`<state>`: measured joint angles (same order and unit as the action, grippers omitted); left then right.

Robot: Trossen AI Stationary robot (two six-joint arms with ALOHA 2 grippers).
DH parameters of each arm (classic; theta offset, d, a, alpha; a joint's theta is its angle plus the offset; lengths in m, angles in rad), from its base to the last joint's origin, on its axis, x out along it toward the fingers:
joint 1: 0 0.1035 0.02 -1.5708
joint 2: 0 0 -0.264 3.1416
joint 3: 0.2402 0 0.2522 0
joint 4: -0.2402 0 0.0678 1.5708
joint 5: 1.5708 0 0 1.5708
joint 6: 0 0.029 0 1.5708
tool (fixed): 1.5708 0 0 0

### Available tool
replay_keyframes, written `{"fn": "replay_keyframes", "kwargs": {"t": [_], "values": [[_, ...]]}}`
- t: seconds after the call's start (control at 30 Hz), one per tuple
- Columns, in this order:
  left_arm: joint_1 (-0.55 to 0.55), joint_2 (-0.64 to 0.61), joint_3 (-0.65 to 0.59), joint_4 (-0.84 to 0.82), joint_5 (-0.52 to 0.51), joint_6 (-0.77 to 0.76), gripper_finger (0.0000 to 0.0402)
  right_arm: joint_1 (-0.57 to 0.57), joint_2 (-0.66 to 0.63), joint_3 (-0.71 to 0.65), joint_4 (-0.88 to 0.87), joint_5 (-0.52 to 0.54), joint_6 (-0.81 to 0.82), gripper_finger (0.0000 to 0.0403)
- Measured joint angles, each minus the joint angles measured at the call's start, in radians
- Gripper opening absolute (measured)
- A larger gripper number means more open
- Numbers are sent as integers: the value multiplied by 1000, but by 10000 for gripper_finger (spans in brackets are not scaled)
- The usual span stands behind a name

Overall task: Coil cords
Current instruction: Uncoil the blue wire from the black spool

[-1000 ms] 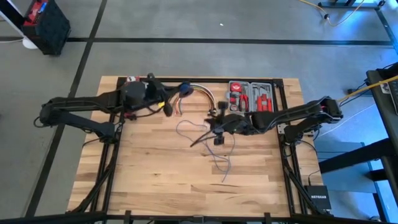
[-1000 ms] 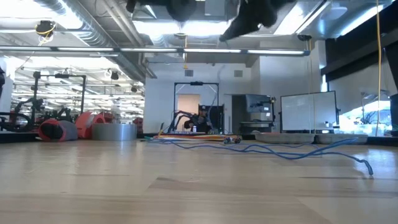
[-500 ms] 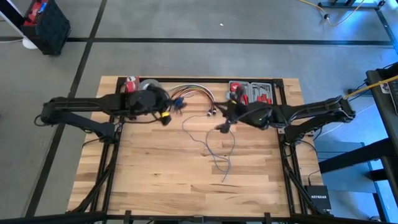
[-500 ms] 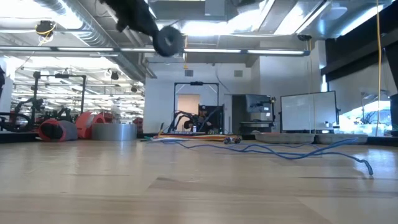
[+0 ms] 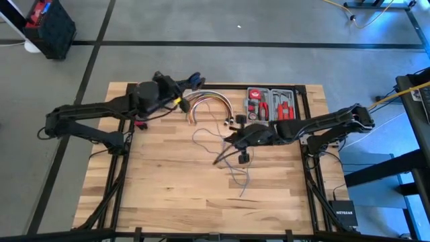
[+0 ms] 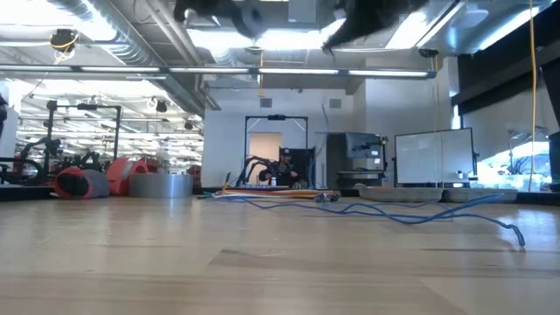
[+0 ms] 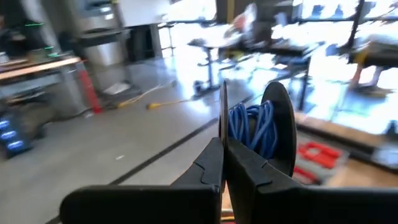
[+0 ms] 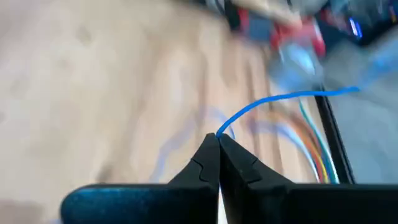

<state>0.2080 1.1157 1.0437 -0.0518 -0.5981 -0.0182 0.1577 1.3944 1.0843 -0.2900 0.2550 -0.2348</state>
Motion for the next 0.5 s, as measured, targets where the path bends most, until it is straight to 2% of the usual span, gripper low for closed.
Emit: {"fn": "replay_keyframes", "kwargs": {"t": [0.13,0.27,0.37,0.5], "values": [[-30,-51,2,-24,109,-5,1,0,1,0,-186,174,118,3],[-66,-85,2,-123,260,-42,1,-1,1,0,-320,375,231,24],[-90,-89,2,-223,277,-51,1,-1,1,0,-343,492,258,52],[-96,-83,1,-338,275,-57,1,-1,1,0,-318,542,258,103]]}}
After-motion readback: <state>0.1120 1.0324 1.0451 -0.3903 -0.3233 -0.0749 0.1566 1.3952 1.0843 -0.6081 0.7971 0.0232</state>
